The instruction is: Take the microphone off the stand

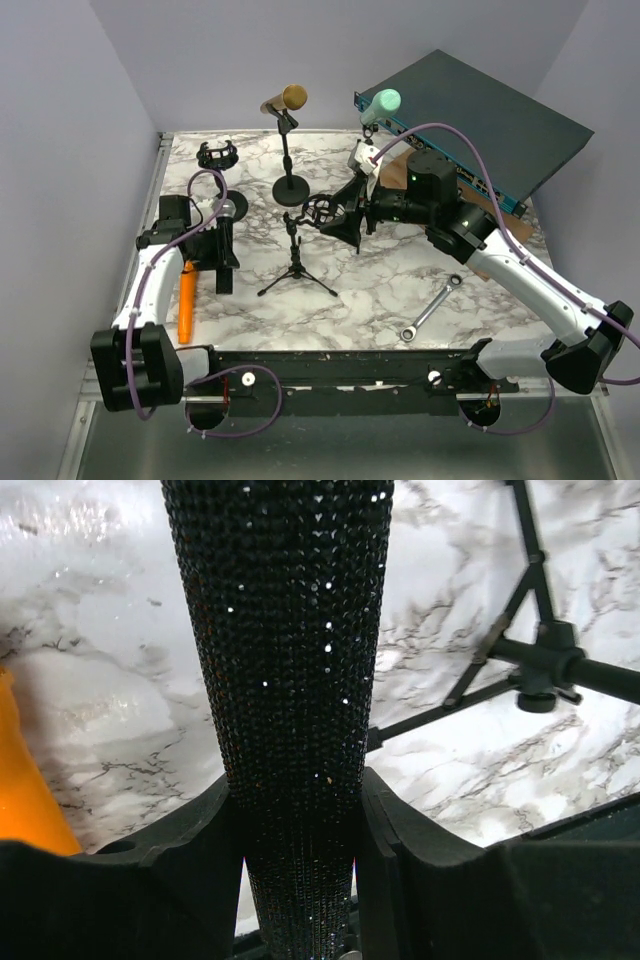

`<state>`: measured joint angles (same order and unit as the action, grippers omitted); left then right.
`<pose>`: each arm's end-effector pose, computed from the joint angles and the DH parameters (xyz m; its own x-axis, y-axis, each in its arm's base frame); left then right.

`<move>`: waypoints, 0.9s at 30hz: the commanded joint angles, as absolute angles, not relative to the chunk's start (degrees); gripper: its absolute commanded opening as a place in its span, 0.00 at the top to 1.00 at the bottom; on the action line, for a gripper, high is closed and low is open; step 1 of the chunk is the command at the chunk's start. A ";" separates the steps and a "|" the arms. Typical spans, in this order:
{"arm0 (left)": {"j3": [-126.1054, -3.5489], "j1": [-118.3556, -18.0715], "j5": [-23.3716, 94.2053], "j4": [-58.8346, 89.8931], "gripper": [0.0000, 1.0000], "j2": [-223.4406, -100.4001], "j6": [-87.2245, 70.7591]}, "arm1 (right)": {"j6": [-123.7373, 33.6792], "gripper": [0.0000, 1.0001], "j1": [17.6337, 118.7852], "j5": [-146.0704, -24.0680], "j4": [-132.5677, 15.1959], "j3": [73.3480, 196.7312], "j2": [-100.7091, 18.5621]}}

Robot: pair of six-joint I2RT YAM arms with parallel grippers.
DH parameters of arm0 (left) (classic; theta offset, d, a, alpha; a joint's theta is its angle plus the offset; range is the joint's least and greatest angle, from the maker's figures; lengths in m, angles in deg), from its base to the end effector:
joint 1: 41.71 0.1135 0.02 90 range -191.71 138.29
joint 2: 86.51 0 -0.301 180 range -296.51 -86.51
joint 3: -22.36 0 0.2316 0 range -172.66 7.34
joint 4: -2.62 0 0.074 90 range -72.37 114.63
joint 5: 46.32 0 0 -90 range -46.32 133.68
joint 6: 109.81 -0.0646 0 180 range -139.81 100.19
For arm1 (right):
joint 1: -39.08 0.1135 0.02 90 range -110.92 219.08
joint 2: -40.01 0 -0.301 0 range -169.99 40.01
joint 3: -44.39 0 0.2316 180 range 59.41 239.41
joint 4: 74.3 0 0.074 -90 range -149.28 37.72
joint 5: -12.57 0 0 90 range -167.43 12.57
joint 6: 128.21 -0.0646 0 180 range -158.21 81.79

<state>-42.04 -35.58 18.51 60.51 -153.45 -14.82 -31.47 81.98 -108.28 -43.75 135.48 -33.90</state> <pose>0.2006 -0.0061 0.2650 -0.8712 -0.1727 -0.4594 0.0364 0.9107 -0.4114 0.1853 0.2175 0.4412 -0.0567 -0.1903 -0.9801 -0.9632 0.2688 0.0036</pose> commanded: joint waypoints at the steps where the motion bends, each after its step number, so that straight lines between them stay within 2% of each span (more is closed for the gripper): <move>1: -44.53 -34.14 21.53 62.69 0.98 -159.43 -14.86 | -28.53 0.25 81.93 -105.69 -44.96 134.45 -32.20; 7: -46.61 -32.59 22.26 66.17 0.91 -167.78 -16.79 | -27.61 0.25 81.96 -105.55 -45.25 132.20 -31.89; 13: -47.15 -32.18 22.89 68.67 0.77 -174.30 -18.48 | -26.75 0.25 81.97 -107.66 -44.76 130.57 -32.47; 27: -47.81 -30.91 23.24 70.58 0.61 -180.62 -19.20 | -25.68 0.27 81.97 -114.72 -51.45 121.55 -39.62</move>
<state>-46.68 -31.85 22.18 68.42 -178.26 -18.51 -25.96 81.87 -111.43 -47.95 124.66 -36.87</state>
